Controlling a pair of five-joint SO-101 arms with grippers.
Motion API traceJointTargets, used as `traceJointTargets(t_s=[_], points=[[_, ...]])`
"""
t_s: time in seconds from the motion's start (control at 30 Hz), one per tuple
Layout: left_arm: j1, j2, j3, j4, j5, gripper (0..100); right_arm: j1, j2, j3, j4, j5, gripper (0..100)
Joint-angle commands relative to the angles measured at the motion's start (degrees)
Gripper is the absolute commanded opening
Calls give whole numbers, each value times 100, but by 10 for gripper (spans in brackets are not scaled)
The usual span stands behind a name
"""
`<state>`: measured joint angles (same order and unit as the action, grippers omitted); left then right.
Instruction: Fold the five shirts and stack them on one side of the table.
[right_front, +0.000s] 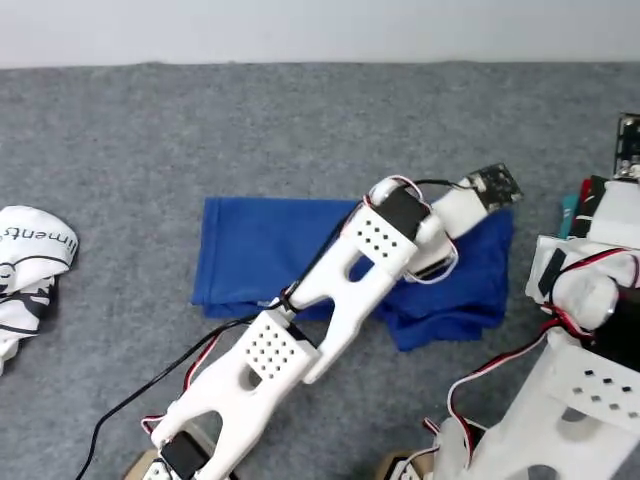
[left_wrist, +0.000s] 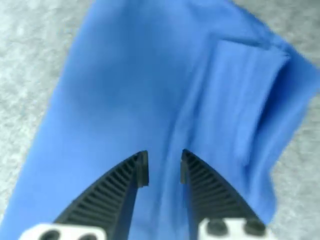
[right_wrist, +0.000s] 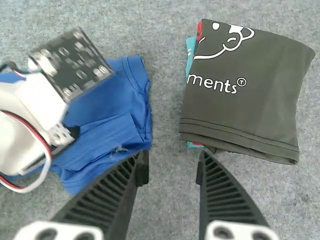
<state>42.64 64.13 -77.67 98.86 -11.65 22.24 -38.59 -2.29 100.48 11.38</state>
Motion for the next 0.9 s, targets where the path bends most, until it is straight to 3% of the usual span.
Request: traceJointTargets(t_s=[0.0,0.27,0.47,0.87], points=[[378,-62,-22,176,-18,119,22,-119,-237,207,9,169],[870,-44,875,-220,0,115,22,-119,-237,207,9,169],[1222,-105,1033,-44,-26,115,40,-119,-229,207,9,169],[659,-44,796,-325,-35,115,22,-119,-229,207,9,169]])
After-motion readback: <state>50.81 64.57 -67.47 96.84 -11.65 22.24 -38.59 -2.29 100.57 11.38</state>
